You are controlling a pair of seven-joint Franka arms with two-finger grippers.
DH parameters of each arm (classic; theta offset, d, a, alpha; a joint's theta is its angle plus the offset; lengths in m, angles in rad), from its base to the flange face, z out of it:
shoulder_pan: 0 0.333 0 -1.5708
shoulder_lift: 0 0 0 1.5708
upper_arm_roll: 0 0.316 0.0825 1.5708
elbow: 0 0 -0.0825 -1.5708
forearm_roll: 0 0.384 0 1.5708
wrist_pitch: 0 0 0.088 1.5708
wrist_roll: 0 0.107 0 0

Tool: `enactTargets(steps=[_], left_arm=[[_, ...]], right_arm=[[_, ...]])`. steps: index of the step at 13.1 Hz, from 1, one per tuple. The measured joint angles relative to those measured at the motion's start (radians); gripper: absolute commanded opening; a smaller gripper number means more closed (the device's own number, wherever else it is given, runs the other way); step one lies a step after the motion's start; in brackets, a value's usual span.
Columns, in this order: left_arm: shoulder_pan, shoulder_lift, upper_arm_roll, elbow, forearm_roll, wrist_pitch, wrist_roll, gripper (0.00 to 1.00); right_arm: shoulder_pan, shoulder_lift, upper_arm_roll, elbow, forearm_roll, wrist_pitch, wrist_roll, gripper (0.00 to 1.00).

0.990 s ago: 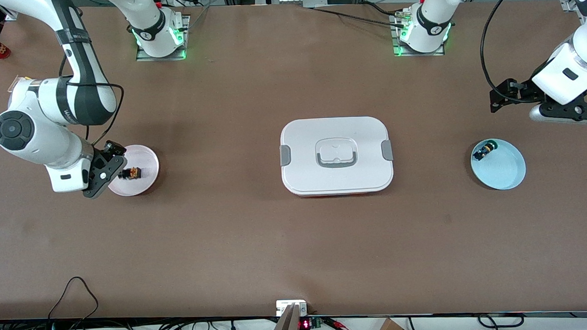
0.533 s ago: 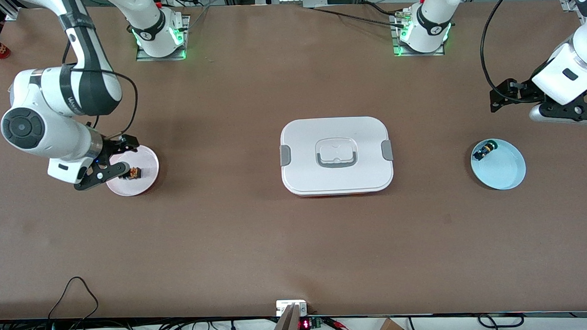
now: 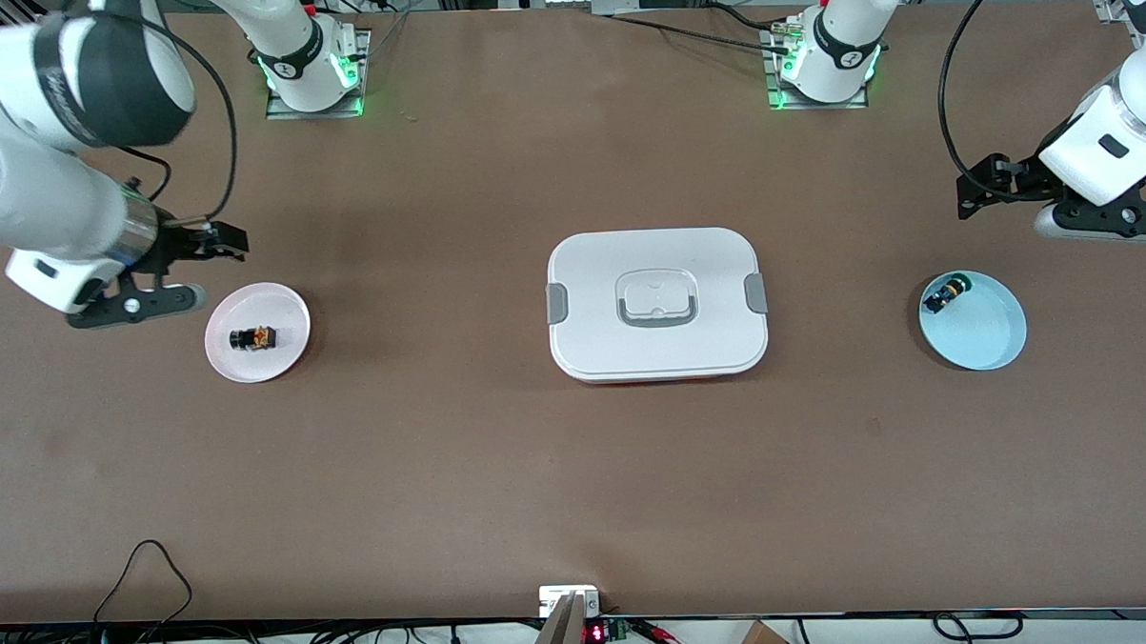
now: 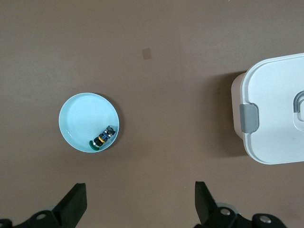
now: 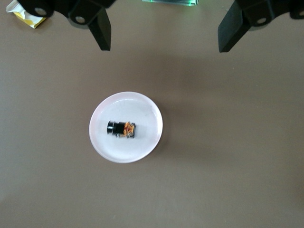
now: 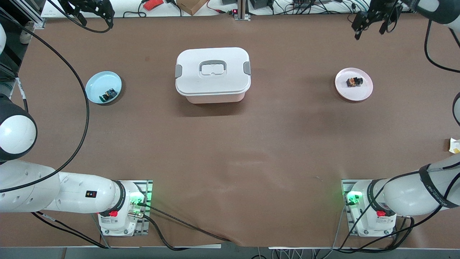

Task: Transfer orange switch to right arm and place

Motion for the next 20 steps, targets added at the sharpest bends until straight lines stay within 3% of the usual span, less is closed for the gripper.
enactTargets(steps=[4, 7, 11, 17, 20], left_arm=[[0.0, 0.0, 0.0, 0.0, 0.007, 0.0, 0.0, 1.0], [0.0, 0.0, -0.002, 0.001, 0.025, 0.0, 0.0, 1.0], [0.0, 0.0, -0.002, 0.001, 0.027, 0.0, 0.0, 1.0], [0.0, 0.0, -0.002, 0.001, 0.027, 0.0, 0.0, 1.0], [0.0, 0.0, -0.002, 0.001, 0.027, -0.001, 0.0, 1.0]], right_arm=[[-0.04, -0.022, -0.007, 0.068, 0.029, -0.032, 0.022, 1.0], [-0.109, -0.037, -0.009, 0.07, 0.051, -0.051, 0.019, 1.0], [-0.115, -0.054, -0.008, 0.061, 0.051, -0.088, 0.024, 1.0], [-0.123, -0.178, -0.012, -0.149, 0.051, 0.056, 0.025, 1.0], [-0.128, -0.237, -0.016, -0.155, 0.051, 0.023, 0.025, 1.0]])
